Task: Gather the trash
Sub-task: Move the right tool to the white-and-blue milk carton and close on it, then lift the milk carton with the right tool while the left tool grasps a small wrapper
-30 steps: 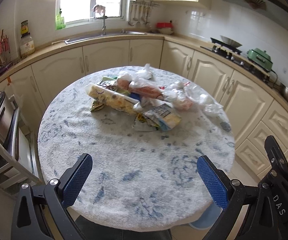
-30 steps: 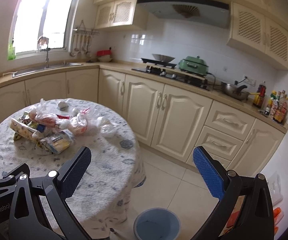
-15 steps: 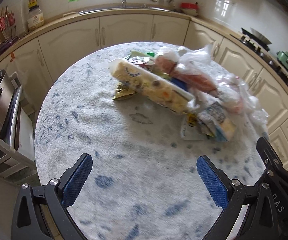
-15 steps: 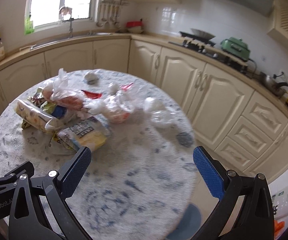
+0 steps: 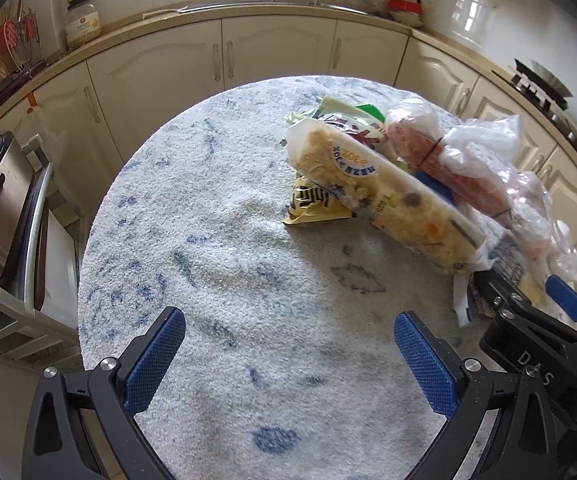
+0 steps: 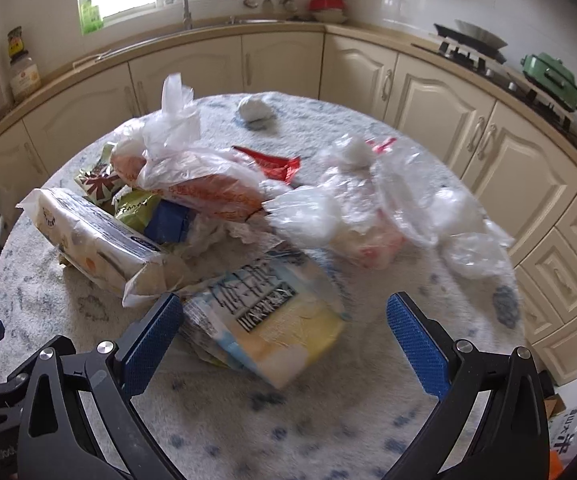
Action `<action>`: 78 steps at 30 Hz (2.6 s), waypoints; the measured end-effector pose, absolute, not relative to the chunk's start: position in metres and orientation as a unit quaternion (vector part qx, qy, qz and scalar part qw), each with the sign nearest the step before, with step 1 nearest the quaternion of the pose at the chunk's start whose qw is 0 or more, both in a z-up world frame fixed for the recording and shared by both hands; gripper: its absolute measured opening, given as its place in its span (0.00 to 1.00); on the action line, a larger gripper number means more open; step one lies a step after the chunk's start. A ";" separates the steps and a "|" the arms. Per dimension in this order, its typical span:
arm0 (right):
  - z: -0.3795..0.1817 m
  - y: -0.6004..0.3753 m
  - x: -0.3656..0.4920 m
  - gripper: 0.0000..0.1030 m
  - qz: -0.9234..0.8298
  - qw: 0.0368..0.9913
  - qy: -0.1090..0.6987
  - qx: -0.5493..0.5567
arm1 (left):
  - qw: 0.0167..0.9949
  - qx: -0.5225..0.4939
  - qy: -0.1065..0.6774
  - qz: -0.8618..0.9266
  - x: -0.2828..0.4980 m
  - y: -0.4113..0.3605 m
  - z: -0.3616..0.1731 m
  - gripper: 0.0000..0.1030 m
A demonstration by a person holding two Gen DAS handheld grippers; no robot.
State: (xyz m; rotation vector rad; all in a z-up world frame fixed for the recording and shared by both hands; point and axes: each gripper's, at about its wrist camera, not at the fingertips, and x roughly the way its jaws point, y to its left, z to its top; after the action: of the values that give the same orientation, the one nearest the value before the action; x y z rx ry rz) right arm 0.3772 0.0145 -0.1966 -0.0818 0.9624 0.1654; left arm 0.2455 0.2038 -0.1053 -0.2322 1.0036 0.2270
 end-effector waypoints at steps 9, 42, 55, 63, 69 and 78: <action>-0.209 0.008 0.375 0.76 0.103 0.876 0.471 -0.029 | 0.855 -0.129 0.491 0.101 0.258 0.215 -0.120 0.99; -0.209 -0.070 0.345 0.77 0.029 0.891 0.453 -0.012 | 0.848 -0.124 0.516 0.000 0.294 0.139 -0.116 0.99; -0.210 -0.084 0.356 0.65 0.029 0.895 0.446 -0.020 | 0.875 -0.084 0.476 0.029 0.322 0.102 -0.135 0.99; -0.211 -0.088 0.359 0.65 0.030 0.895 0.444 -0.018 | 0.891 -0.027 0.452 0.025 0.319 0.079 -0.140 0.36; -0.211 -0.087 0.354 0.65 0.032 0.895 0.444 -0.017 | 0.889 -0.045 0.455 0.006 0.312 0.084 -0.136 0.19; -0.203 -0.079 0.339 0.65 0.037 0.898 0.437 -0.011 | 0.885 -0.036 0.464 -0.030 0.293 0.081 -0.125 0.10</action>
State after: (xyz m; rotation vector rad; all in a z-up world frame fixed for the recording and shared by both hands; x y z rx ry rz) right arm 0.3386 -0.0793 -0.2029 -0.0233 0.9058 0.0765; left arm 0.2931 0.0809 -0.1251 -0.0748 0.9647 -0.0626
